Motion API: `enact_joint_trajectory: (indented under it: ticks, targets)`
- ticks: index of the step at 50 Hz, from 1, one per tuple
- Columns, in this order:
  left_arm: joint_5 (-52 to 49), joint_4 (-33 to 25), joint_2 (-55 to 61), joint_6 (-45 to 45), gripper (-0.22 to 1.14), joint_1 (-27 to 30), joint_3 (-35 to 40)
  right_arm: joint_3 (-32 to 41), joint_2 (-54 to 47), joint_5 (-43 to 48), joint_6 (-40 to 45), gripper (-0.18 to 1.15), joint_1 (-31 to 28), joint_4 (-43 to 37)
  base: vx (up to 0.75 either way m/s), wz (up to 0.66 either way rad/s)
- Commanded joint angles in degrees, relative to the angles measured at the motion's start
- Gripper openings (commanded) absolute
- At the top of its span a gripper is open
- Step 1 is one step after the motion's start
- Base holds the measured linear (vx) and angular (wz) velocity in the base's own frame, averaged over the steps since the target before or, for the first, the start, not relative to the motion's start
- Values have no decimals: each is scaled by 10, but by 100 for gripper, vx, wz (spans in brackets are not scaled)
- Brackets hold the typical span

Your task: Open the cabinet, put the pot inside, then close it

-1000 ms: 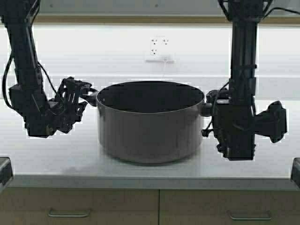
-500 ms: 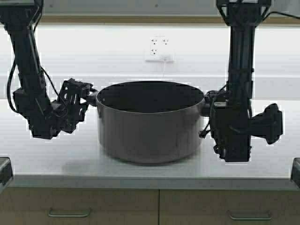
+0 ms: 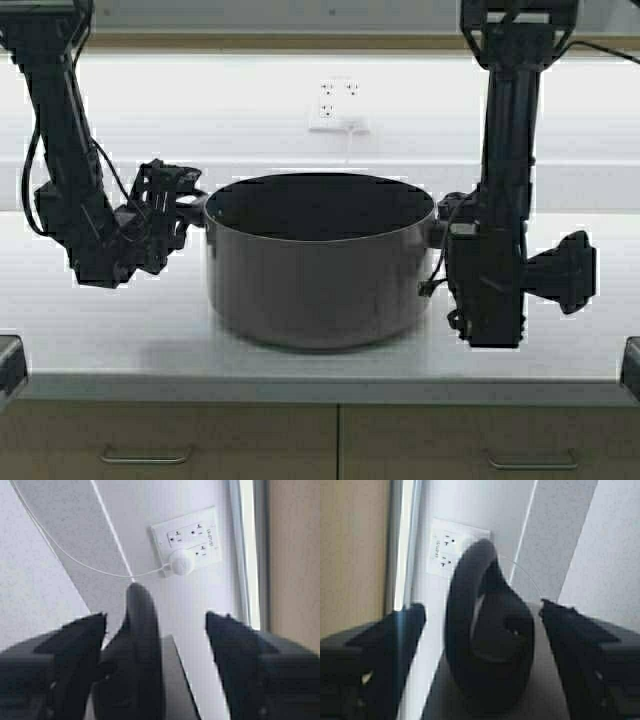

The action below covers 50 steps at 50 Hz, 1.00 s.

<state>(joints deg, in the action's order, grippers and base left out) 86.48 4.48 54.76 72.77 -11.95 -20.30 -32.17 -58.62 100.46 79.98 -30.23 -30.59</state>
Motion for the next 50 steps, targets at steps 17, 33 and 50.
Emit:
enact_joint_trajectory:
  ticks: [17,33,50]
  targets:
    - [-40,21,-17,1,87,0,21,29,-4,-4,2,93,-1,4,0,0]
    - [-40,56,-45,-2,-5,0,-11,-4,29,-11,-2,2,-4,10,0,0]
    - [-4,53,-151,-31,3,0,-124,-82,131,-4,-3,8,-7,35,0,0]
